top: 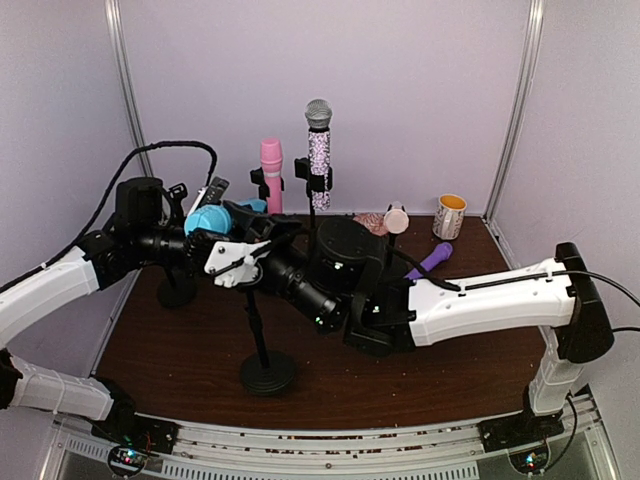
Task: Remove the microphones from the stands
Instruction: Remove the microphone from the microphone stand.
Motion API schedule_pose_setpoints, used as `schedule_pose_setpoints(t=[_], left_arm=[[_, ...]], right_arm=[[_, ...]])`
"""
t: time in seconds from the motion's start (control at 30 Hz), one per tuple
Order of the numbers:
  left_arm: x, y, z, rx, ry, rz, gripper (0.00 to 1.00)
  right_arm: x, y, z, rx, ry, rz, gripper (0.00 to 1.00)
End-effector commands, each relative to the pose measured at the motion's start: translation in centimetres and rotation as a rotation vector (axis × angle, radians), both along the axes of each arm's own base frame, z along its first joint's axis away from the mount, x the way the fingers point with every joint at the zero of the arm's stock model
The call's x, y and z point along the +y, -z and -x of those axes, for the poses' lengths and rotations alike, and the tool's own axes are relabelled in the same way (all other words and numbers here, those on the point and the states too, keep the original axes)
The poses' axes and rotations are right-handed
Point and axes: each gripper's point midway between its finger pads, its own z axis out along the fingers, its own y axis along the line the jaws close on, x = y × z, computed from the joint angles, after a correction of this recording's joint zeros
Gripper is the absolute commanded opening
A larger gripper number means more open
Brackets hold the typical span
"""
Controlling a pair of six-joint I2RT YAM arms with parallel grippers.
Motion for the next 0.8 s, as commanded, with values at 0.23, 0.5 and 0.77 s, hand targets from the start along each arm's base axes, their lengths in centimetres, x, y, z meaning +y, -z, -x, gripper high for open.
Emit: schedule_pose_setpoints(t=[0.23,0.5,0.77], left_arm=[[1.5,1.9,-5.0,0.066,-0.219,-0.072,0.00],[1.5,2.0,-5.1,0.053,-0.219,-0.079,0.00],[1.7,2.2,-6.0,0.026,-0.241,-0.098,0.00]], right_arm=[[-0.4,-9.9,11.0,-0.152,-0.288,-0.264,0.00],[-0.2,-10.1,12.4,-0.174,-0.313,-0.253,0.00],[0.2,-10.5,13.8,-0.193,-0.342,-0.249,0.00]])
